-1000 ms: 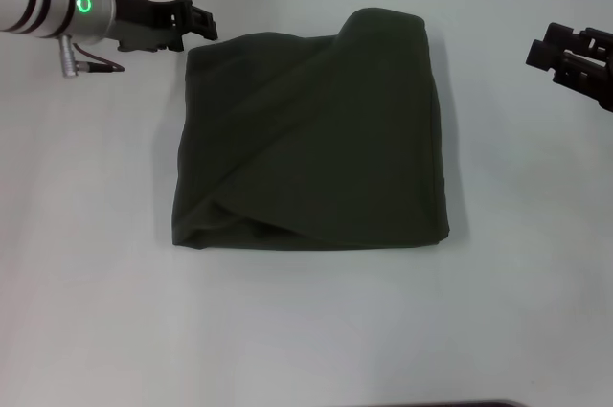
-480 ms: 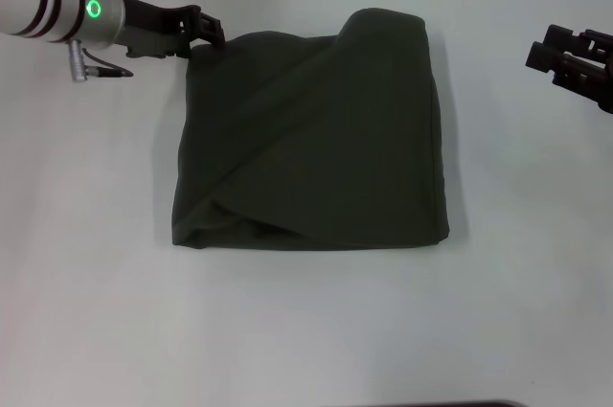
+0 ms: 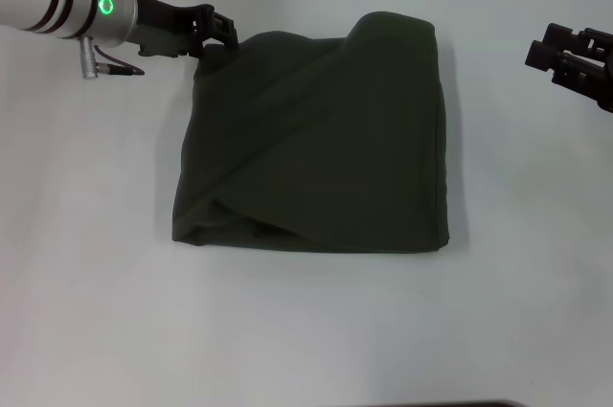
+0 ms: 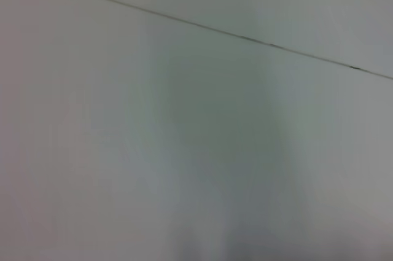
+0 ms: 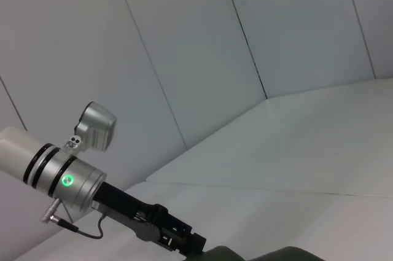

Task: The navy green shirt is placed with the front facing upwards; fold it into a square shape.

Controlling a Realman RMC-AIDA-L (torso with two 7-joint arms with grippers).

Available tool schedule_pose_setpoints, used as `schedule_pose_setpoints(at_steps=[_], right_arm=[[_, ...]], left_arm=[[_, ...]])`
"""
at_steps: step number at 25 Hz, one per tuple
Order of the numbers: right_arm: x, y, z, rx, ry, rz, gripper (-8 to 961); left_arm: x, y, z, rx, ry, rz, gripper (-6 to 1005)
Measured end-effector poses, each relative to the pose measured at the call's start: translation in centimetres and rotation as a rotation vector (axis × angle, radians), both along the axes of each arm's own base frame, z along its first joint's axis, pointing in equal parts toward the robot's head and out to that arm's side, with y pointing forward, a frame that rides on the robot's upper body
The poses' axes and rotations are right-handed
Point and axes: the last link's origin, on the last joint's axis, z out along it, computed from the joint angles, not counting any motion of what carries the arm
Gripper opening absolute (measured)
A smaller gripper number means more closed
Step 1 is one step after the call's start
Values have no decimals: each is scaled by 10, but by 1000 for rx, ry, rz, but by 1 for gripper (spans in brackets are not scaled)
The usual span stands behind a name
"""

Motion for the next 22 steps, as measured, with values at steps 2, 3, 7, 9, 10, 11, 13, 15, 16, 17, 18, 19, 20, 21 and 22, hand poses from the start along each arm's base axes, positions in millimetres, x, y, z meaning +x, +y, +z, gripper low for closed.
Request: schedule_pose_setpoints(at_steps=[2, 3, 7, 9, 10, 11, 13, 15, 16, 17, 18, 19, 20, 21, 22], right_arm=[[0, 0, 0, 0, 0, 0, 496], [0, 0, 0, 0, 0, 0, 496], [0, 1, 0, 2, 0, 0, 496], [-1, 1, 0, 2, 1, 1, 495], [-1, 1, 0, 2, 1, 2, 495], [-1, 2, 1, 2, 1, 2, 495], [-1, 2, 1, 2, 0, 3, 495], [-2, 2, 1, 2, 0, 4, 495], [-2, 2, 1, 2, 0, 5, 495], [-2, 2, 1, 2, -1, 5, 495], [-2, 2, 0, 2, 0, 5, 496], [-2, 2, 0, 1, 0, 5, 496], [-2, 2, 0, 1, 0, 5, 496], [-1, 2, 0, 1, 0, 4, 496], [-1, 2, 0, 1, 0, 3, 496]], left_arm=[[0, 0, 0, 0, 4, -1, 506], [-1, 0, 0, 0, 8, -2, 501], [1, 0, -2, -15, 32, -24, 480], [2, 0, -3, -25, 40, -32, 470], [3, 0, -3, -27, 42, -33, 425], [3, 0, -3, -29, 43, -32, 380], [3, 0, -3, -31, 43, -32, 289], [4, 0, -2, -31, 40, -31, 211], [4, 0, -2, -30, 38, -31, 179], [4, 1, -1, -30, 36, -30, 146], [4, 1, 0, -30, 35, -29, 113], [3, 1, 1, -28, 33, -27, 81], [3, 1, 2, -26, 31, -25, 48], [3, 2, 4, -24, 30, -23, 45], [3, 2, 4, -23, 29, -22, 41]])
